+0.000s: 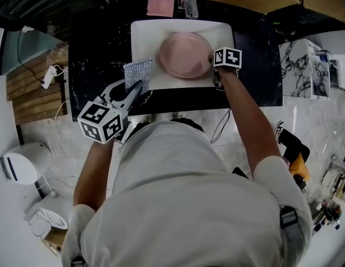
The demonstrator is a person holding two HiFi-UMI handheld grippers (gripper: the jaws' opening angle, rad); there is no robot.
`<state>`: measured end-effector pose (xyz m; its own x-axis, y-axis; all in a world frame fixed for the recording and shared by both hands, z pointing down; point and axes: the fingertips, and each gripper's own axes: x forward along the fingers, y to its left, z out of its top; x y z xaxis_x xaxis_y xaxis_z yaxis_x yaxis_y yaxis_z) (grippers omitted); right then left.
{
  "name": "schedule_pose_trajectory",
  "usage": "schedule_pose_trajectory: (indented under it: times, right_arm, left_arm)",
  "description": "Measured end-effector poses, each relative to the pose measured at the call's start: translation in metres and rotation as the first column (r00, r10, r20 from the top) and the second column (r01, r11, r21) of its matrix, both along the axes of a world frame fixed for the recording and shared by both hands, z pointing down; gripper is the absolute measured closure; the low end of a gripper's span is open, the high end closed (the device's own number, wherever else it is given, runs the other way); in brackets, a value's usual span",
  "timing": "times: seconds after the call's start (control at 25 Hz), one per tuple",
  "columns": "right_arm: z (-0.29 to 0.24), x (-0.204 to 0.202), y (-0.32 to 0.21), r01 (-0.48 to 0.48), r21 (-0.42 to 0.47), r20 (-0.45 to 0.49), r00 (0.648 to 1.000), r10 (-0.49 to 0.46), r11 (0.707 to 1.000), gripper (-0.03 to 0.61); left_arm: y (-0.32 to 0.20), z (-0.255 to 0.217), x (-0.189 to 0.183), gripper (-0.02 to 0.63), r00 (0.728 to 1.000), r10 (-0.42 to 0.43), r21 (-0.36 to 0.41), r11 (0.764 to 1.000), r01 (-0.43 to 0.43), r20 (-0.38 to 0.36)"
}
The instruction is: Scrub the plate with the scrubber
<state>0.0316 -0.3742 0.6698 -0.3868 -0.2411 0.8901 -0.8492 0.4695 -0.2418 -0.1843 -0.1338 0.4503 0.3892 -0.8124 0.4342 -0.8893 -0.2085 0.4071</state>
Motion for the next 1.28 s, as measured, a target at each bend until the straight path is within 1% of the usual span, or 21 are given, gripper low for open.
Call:
schedule_pose_trajectory:
  times: [0.12,0.2,0.36,0.48,0.56,0.6,0.72,0.8,0.96,1.16,1.28]
  right_arm:
    - [-0.029,-0.005,0.01,0.029,0.069,0.015,0.999,-0.03,0.997,0.494]
    - [-0.053,-0.011,0.021,0.062,0.128,0.021,0.998,-0.065,0.99,0.495]
    - [-0.105,-0.021,0.05,0.108,0.257,0.026,0.993,-0.119,0.96,0.495]
    - [-0.142,-0.026,0.085,0.12,0.358,0.033,0.989,-0.141,0.926,0.494]
    - [-0.165,-0.028,0.112,0.121,0.421,0.037,0.988,-0.15,0.899,0.495]
    - [-0.176,-0.029,0.126,0.123,0.455,0.035,0.987,-0.155,0.882,0.495]
    - [-0.202,-0.031,0.168,0.152,0.555,-0.005,0.984,-0.179,0.818,0.495]
    - [-0.214,-0.028,0.197,0.155,0.592,-0.016,0.984,-0.18,0.791,0.495]
    - [-0.233,-0.025,0.248,0.144,0.639,0.005,0.981,-0.192,0.756,0.495]
    - [-0.246,-0.01,0.299,0.141,0.668,0.043,0.973,-0.227,0.731,0.495]
    - [-0.254,0.0,0.322,0.138,0.692,0.072,0.963,-0.258,0.709,0.497]
  left_arm:
    - [-0.002,-0.003,-0.002,0.545,0.999,0.039,0.019,0.999,-0.039,-0.01]
    - [-0.001,-0.005,-0.003,0.545,0.998,0.064,0.032,0.997,-0.063,-0.017]
    - [0.002,-0.01,-0.006,0.545,0.991,0.135,0.048,0.99,-0.135,-0.016]
    - [0.009,-0.014,-0.007,0.545,0.981,0.194,0.058,0.979,-0.194,-0.005]
    - [0.014,-0.015,-0.011,0.545,0.977,0.215,0.063,0.974,-0.215,0.007]
    - [0.017,-0.016,-0.013,0.545,0.975,0.221,0.066,0.973,-0.222,0.014]
    - [0.026,-0.016,-0.015,0.545,0.97,0.243,0.074,0.967,-0.244,0.026]
    - [0.034,-0.016,-0.012,0.545,0.965,0.261,0.083,0.961,-0.263,0.034]
    - [0.049,-0.019,-0.003,0.545,0.958,0.279,0.1,0.954,-0.284,0.06]
    - [0.079,-0.024,0.018,0.545,0.962,0.262,0.114,0.956,-0.269,0.075]
    - [0.099,-0.027,0.031,0.545,0.968,0.236,0.115,0.963,-0.245,0.089]
